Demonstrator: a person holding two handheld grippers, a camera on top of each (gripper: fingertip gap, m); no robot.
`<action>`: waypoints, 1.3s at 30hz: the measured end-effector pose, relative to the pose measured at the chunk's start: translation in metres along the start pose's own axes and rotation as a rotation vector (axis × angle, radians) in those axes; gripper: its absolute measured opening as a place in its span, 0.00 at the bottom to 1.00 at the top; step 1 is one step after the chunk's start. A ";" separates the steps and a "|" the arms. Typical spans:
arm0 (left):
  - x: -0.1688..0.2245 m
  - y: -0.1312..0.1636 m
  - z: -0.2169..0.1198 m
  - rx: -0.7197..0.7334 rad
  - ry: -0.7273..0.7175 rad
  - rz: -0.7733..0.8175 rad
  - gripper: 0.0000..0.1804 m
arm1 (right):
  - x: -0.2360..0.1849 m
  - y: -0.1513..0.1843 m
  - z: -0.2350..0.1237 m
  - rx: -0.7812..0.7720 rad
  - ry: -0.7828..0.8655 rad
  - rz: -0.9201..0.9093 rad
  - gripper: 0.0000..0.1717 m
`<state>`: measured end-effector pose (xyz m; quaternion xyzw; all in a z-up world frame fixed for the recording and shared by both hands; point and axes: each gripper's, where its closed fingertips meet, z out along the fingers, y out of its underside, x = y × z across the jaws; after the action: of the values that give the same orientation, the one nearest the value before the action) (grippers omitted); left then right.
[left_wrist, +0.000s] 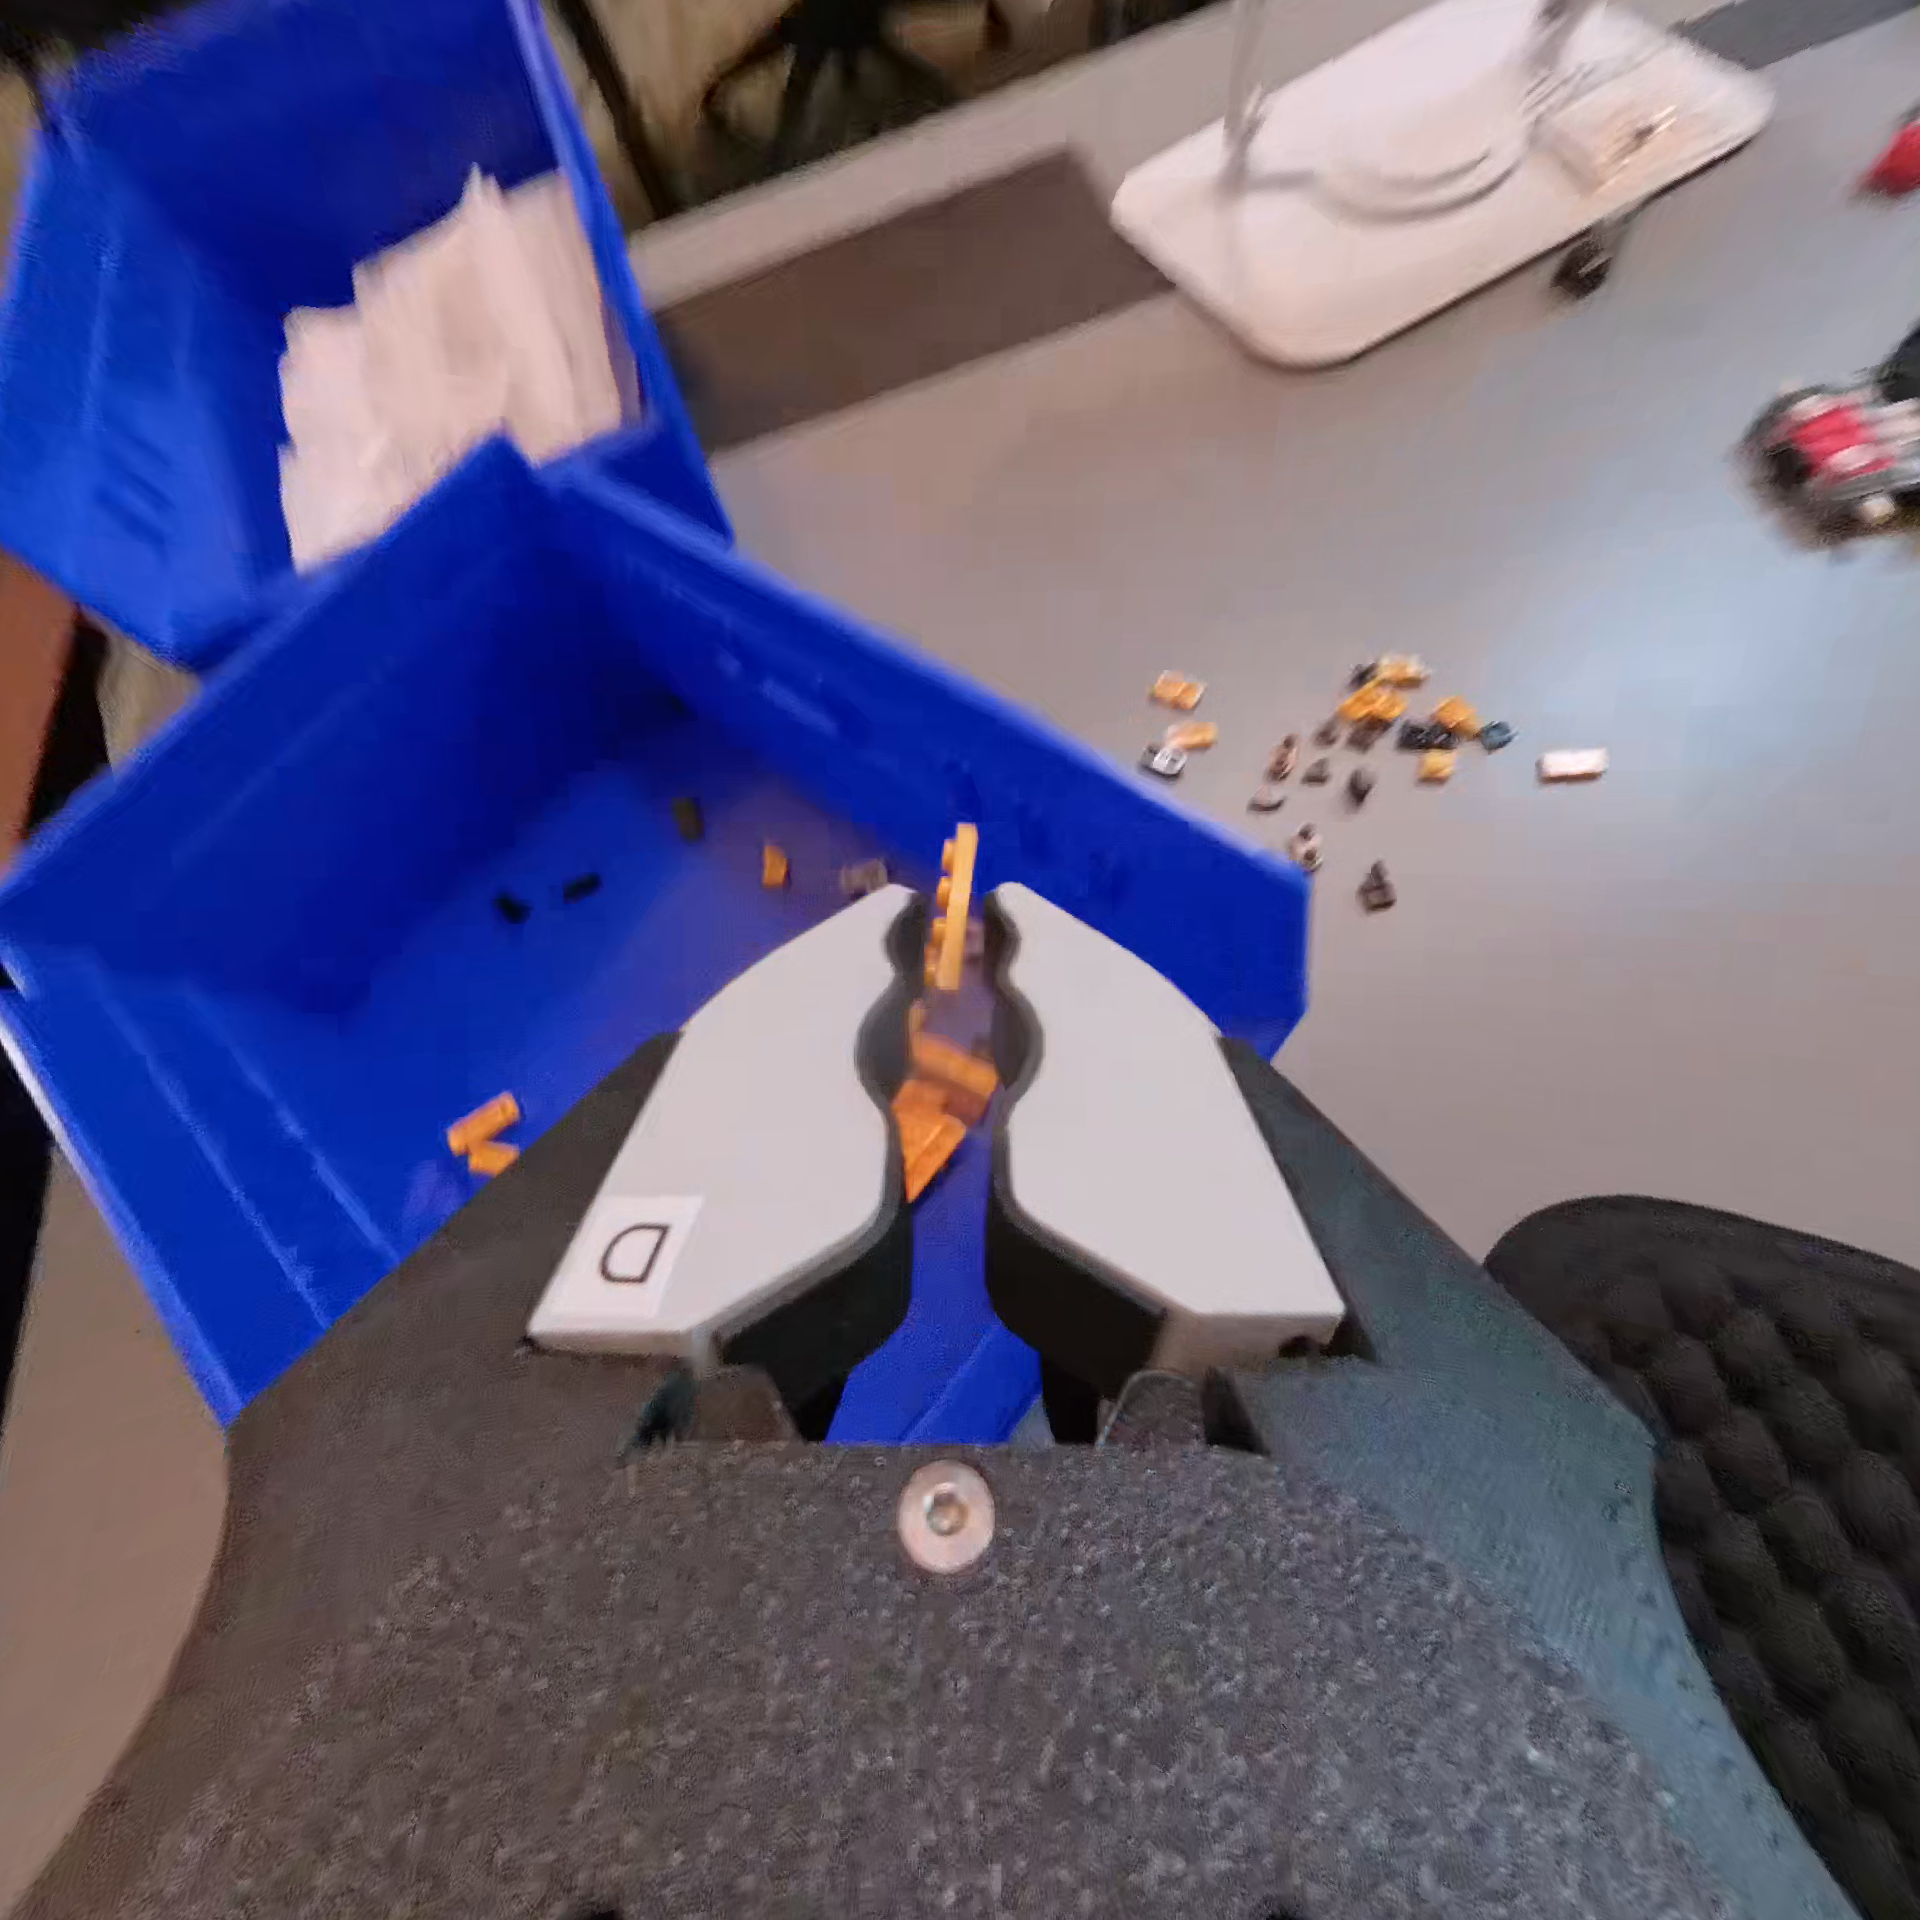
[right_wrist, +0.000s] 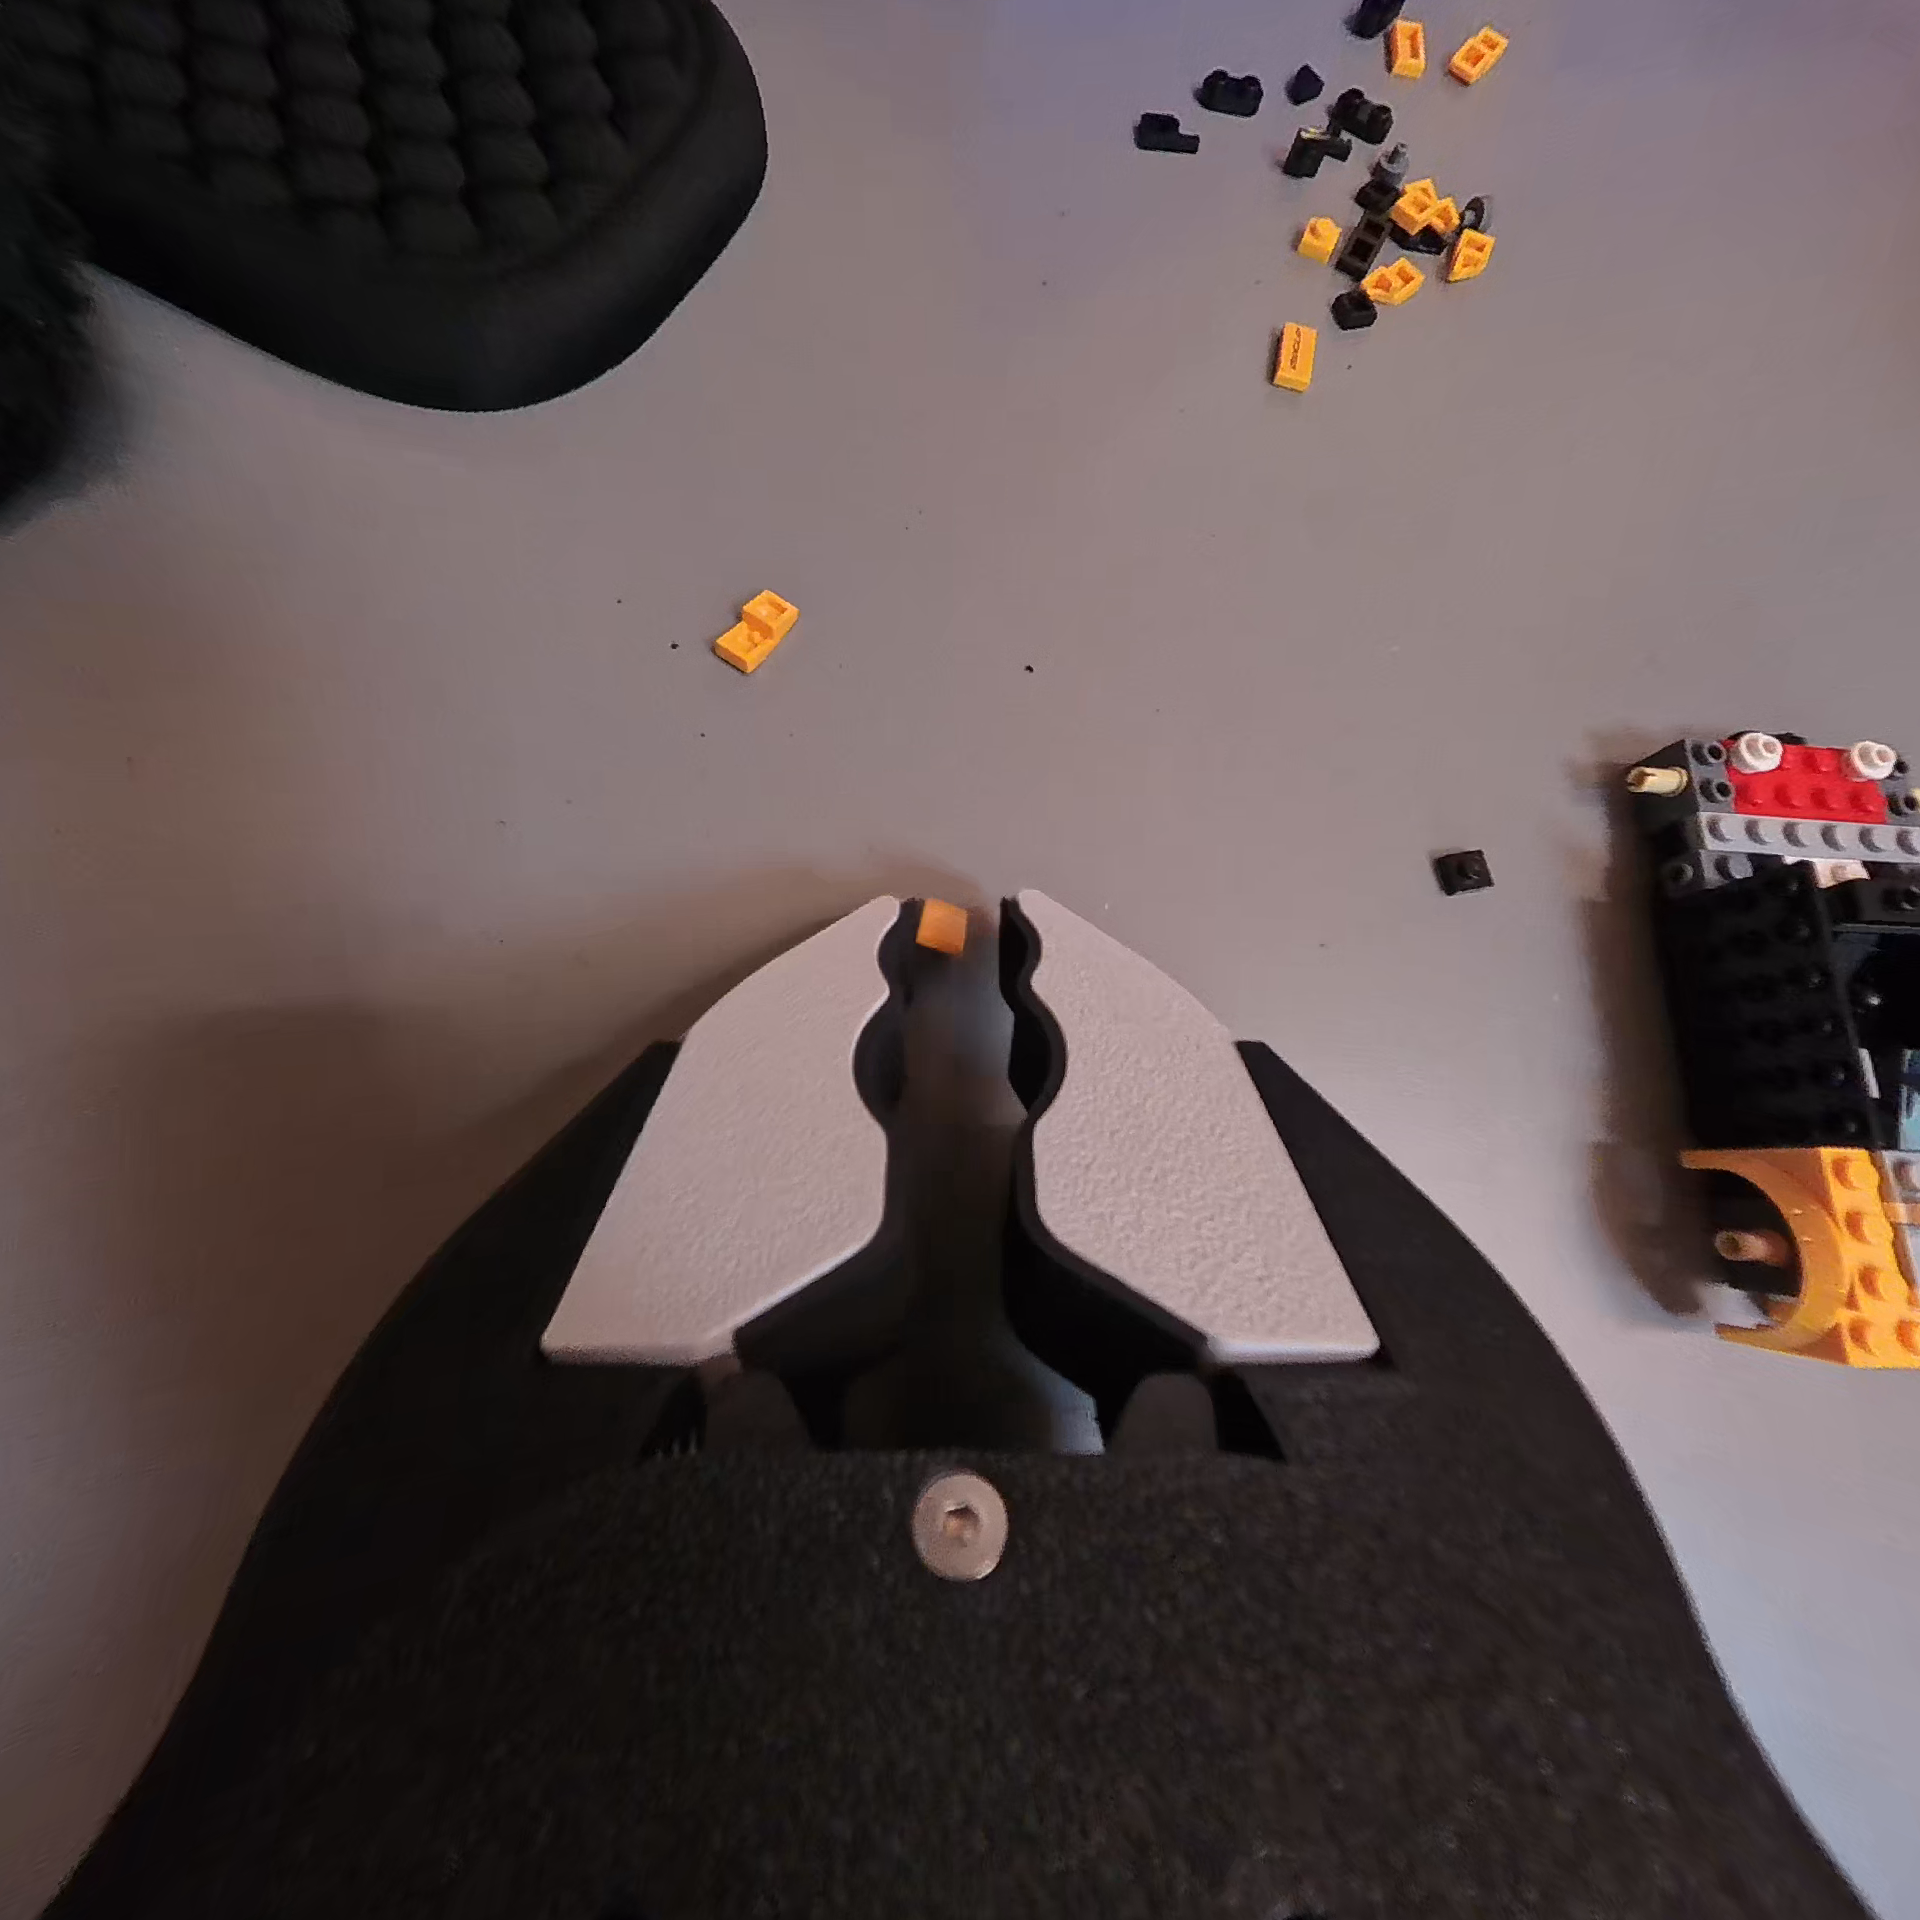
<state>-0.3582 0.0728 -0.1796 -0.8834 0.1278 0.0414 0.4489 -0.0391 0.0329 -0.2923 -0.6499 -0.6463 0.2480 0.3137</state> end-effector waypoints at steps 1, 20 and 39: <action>-0.005 0.010 0.004 -0.042 -0.004 -0.027 0.09 | 0.000 0.000 0.000 -0.002 0.002 0.000 0.10; 0.296 -0.011 -0.001 0.116 1.008 0.512 0.17 | 0.034 -0.009 -0.037 0.150 0.065 0.153 0.12; 0.185 -0.009 0.101 -0.139 0.392 0.381 0.04 | 0.049 -0.008 -0.043 0.205 0.142 0.173 0.12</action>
<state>-0.1736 0.1248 -0.2671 -0.8633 0.3729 -0.0380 0.3379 -0.0118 0.0778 -0.2533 -0.6836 -0.5355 0.2923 0.4007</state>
